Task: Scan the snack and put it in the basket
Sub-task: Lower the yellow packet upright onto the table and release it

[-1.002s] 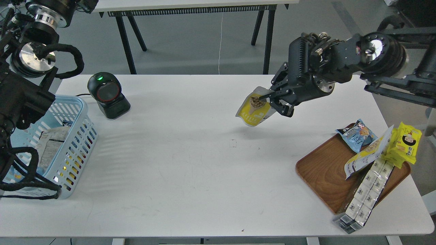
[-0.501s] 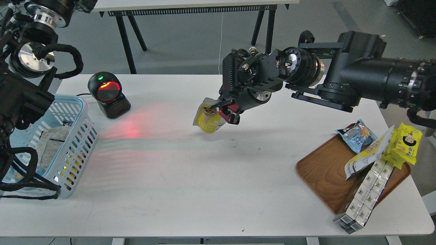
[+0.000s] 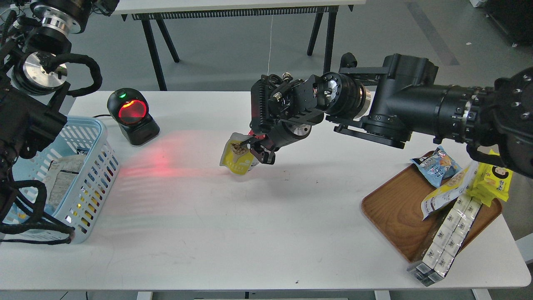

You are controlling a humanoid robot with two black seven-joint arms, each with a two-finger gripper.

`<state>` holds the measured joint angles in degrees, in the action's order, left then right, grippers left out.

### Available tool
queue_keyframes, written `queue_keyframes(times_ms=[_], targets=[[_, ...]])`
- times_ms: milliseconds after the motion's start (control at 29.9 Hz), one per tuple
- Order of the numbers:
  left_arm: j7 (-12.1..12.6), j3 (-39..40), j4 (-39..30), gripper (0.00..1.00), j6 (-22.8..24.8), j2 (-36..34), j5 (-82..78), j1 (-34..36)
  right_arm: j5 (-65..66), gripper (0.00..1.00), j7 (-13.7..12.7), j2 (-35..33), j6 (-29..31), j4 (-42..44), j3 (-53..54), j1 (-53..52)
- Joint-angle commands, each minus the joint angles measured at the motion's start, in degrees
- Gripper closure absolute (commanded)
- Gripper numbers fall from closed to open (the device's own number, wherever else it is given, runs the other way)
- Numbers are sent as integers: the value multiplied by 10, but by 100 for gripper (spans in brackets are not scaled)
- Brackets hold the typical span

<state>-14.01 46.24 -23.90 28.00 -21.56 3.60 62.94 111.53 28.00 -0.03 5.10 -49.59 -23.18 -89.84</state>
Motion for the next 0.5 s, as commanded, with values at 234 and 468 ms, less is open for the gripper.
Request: queue_keyframes(times_ms=[234,468], targets=[[0,0,0,0,0,0,0,-1,0,97,0,0,0,-1,-1,2],[0,0,0,0,0,2,0,-1,0,97,0,0,0,-2,-1,8]])
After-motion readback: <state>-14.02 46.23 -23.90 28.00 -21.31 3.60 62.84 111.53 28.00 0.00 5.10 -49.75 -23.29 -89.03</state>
